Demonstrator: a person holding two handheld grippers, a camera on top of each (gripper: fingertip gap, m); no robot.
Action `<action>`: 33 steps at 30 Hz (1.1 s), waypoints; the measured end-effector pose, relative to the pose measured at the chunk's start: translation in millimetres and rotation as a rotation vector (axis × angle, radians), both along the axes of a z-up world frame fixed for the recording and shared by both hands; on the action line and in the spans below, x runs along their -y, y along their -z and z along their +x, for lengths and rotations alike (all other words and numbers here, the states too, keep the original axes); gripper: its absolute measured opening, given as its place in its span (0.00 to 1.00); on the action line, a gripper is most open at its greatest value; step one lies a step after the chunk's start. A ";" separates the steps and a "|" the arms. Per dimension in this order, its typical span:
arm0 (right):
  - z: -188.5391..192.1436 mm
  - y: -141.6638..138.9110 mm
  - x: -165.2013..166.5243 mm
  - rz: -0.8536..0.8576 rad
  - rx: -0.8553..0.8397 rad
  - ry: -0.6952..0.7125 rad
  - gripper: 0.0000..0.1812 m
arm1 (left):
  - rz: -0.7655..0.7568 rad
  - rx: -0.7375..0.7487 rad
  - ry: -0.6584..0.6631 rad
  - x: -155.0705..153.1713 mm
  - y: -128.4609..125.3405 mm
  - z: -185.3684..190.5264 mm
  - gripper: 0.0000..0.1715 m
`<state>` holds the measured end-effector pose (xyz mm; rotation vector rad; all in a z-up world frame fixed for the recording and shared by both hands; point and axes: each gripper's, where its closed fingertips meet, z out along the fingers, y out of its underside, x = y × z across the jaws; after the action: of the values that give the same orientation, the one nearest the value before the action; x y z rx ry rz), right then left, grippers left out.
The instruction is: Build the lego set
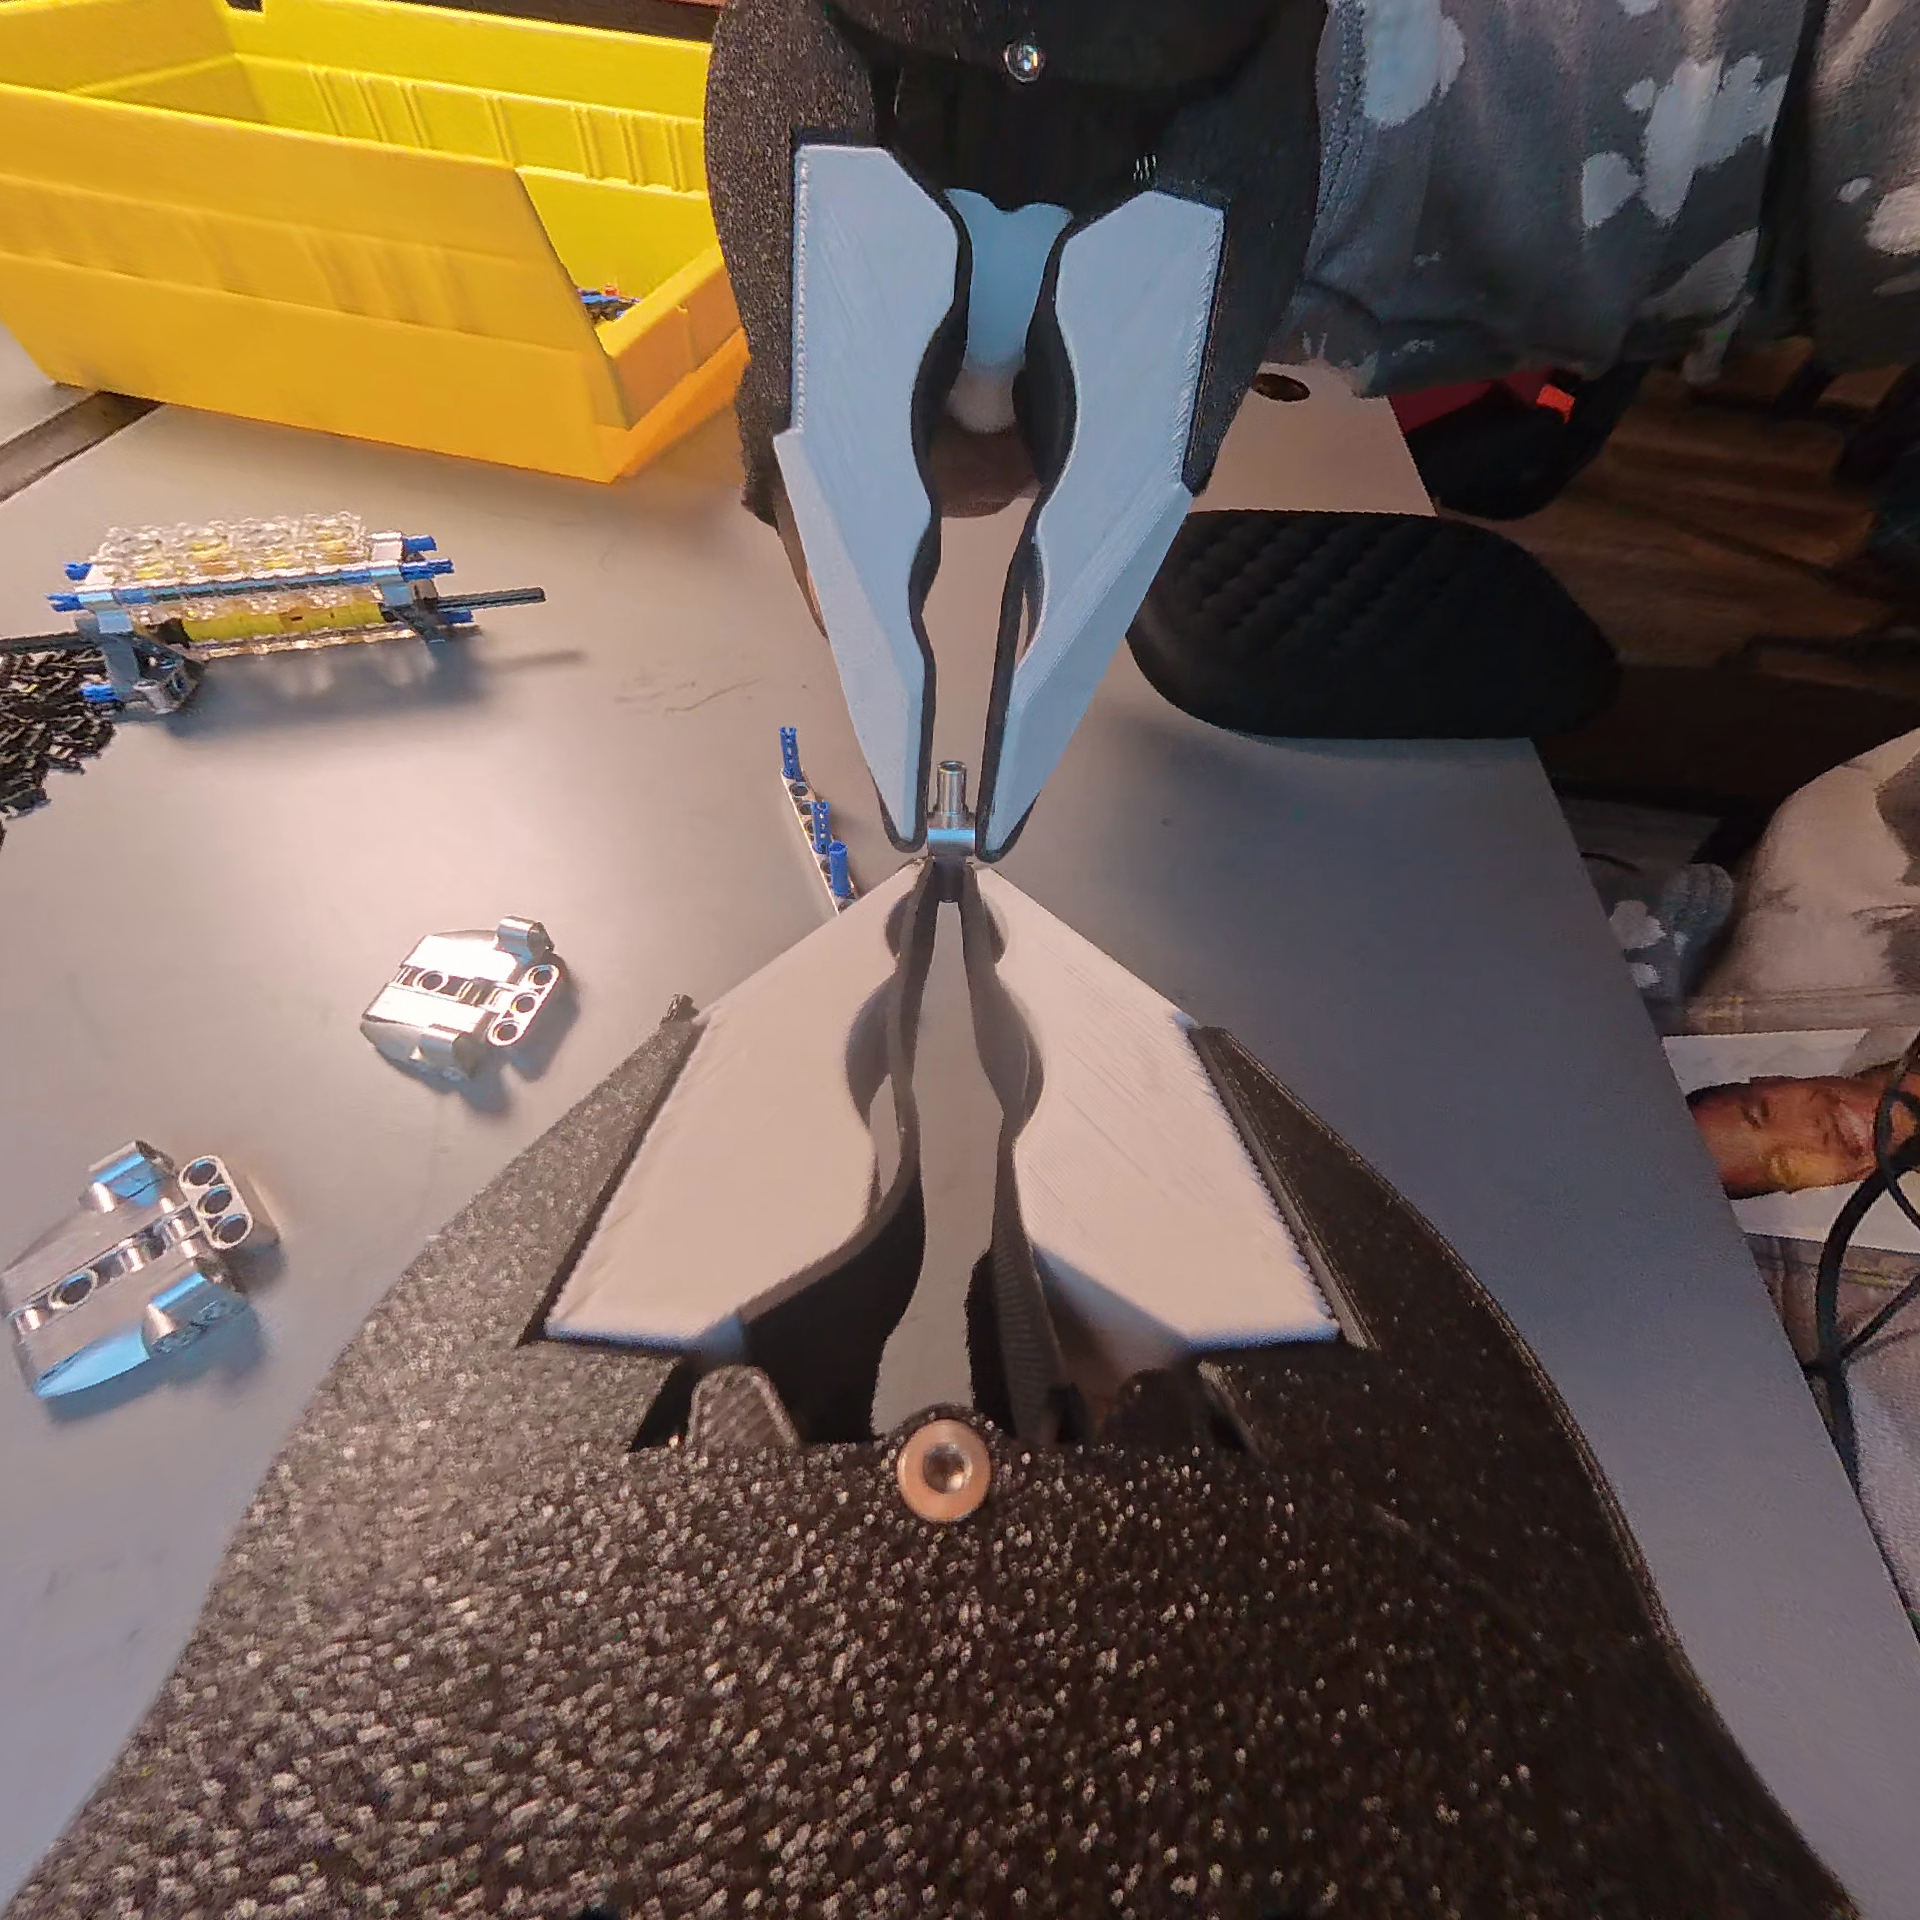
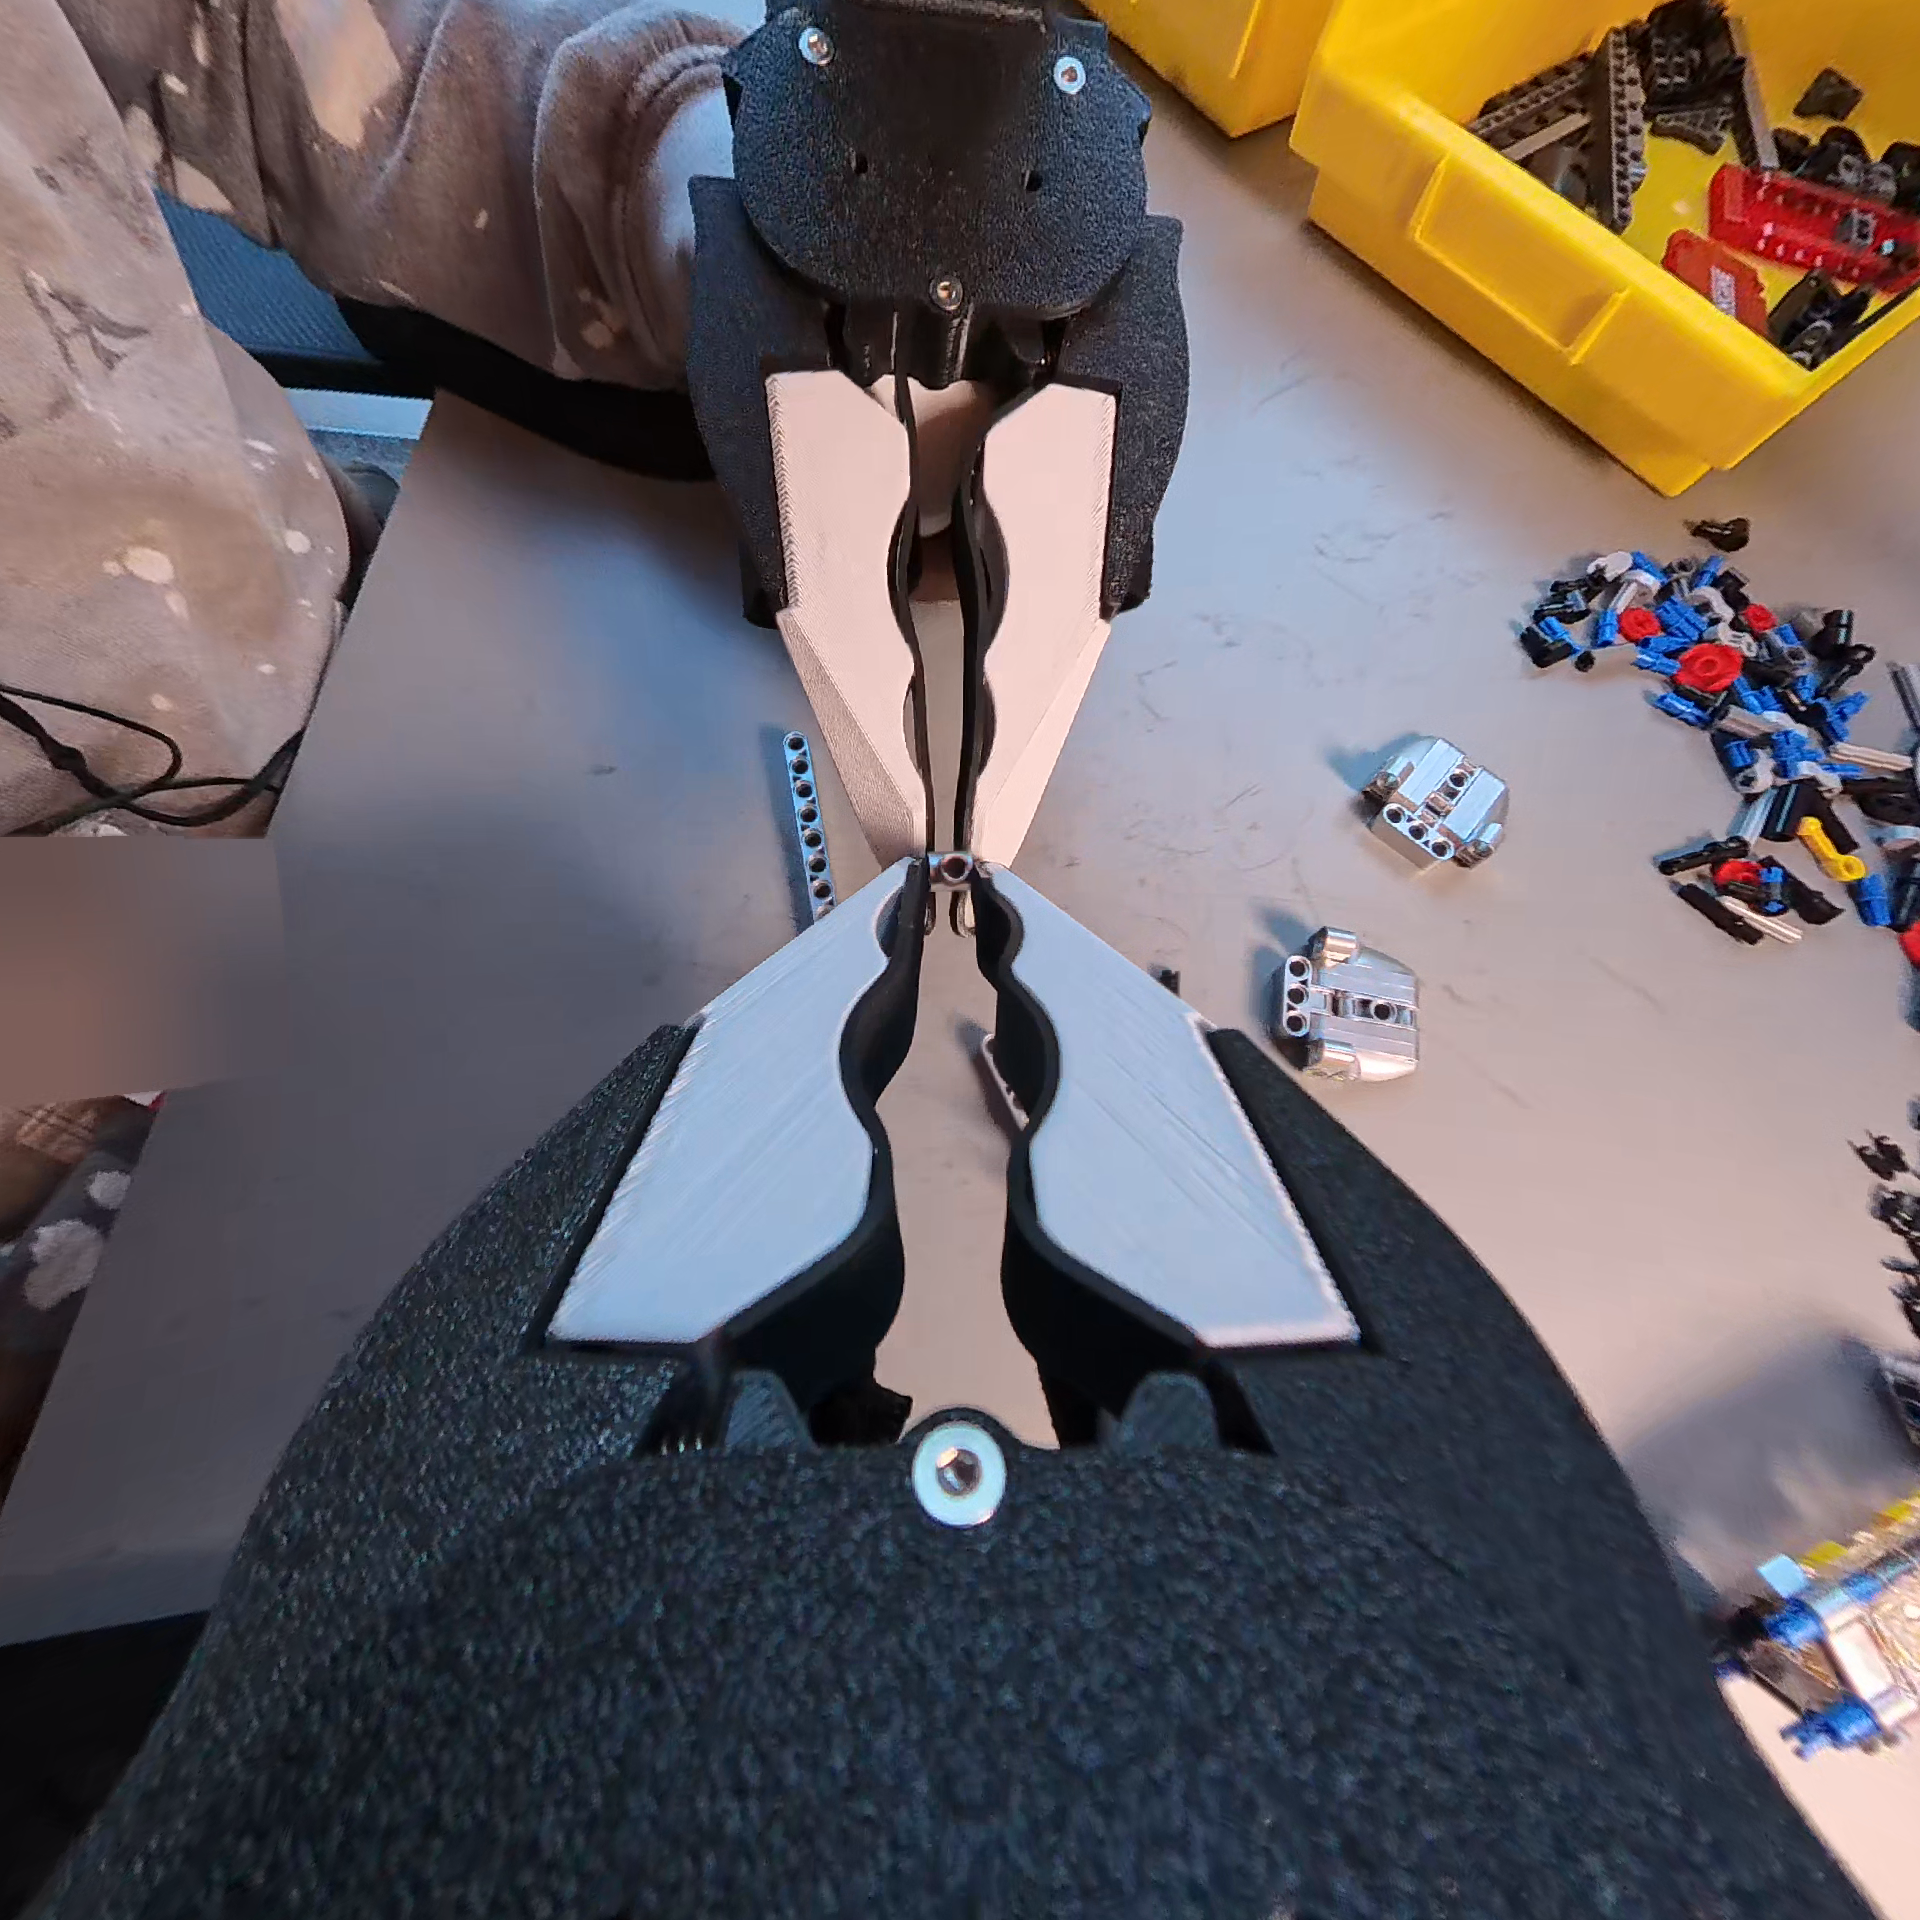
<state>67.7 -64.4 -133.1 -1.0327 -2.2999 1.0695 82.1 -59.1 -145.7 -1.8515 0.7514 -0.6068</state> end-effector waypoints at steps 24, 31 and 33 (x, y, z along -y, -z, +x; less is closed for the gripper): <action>8.8 64.7 -26.7 0.314 0.246 -0.141 0.03 | -0.184 -0.299 -0.094 -20.3 62.4 -0.8 0.05; 8.4 66.3 -27.0 0.367 0.275 -0.150 0.03 | -0.175 -0.304 -0.101 -19.9 62.5 -2.1 0.04; 8.6 65.8 -28.7 0.390 0.282 -0.152 0.03 | -0.155 -0.322 -0.110 -19.4 62.0 -5.0 0.04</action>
<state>76.4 -35.7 -198.9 -0.9068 -2.7042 0.5114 77.1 -39.7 -207.6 -2.1494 0.8219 -0.3054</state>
